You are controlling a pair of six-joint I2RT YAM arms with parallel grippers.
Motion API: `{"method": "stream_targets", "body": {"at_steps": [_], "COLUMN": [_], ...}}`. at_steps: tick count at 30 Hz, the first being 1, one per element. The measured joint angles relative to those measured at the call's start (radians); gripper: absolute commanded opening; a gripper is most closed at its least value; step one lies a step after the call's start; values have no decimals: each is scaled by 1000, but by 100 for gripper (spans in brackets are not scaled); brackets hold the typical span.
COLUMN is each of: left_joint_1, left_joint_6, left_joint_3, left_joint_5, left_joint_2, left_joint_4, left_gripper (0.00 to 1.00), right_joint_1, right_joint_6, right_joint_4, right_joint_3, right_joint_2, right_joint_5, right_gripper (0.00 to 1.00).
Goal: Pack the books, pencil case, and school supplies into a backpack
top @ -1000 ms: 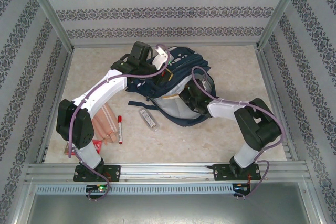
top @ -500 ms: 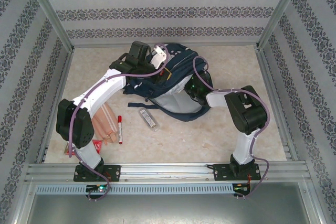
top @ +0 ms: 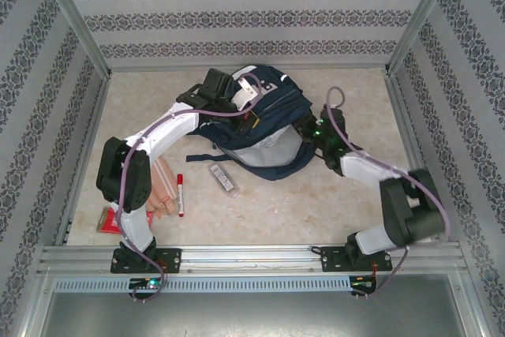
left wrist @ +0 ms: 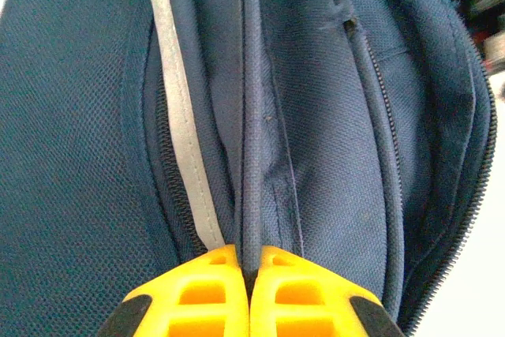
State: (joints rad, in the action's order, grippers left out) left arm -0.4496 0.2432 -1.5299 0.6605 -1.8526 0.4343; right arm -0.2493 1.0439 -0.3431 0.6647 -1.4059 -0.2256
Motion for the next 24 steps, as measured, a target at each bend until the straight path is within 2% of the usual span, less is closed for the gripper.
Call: {"method": "stream_targets", "body": {"at_steps": [4, 8, 13, 17, 19, 20, 21, 22, 24], "left_joint_1": [0, -1, -2, -2, 0, 1, 2, 5, 16], "left_joint_6": [23, 23, -7, -93, -153, -180, -214, -244, -299], "left_joint_3": [-15, -15, -15, -14, -14, -14, -14, -14, -14], "left_joint_5": [-14, -19, -32, -66, -81, -91, -104, -119, -148], "left_joint_2": [-35, -51, -53, -35, -4, 15, 41, 68, 125], "left_joint_4": [15, 15, 4, 5, 23, 38, 60, 86, 153], "left_gripper": [4, 11, 40, 51, 53, 53, 54, 54, 54], "right_joint_1": [55, 57, 7, -105, -176, -201, -230, -255, -281], "right_joint_6": [-113, -260, -475, -653, -758, -793, -838, -880, -944], "right_joint_4": [236, 439, 693, 818, 859, 871, 887, 900, 913], "right_joint_3": [-51, -49, 11, 78, 112, 126, 143, 160, 192], "right_joint_2": [219, 409, 503, 506, 498, 492, 480, 465, 435], "right_joint_5": [1, 0, 26, 51, 65, 75, 89, 105, 133], "right_gripper": [44, 44, 47, 55, 63, 76, 93, 98, 98]}}
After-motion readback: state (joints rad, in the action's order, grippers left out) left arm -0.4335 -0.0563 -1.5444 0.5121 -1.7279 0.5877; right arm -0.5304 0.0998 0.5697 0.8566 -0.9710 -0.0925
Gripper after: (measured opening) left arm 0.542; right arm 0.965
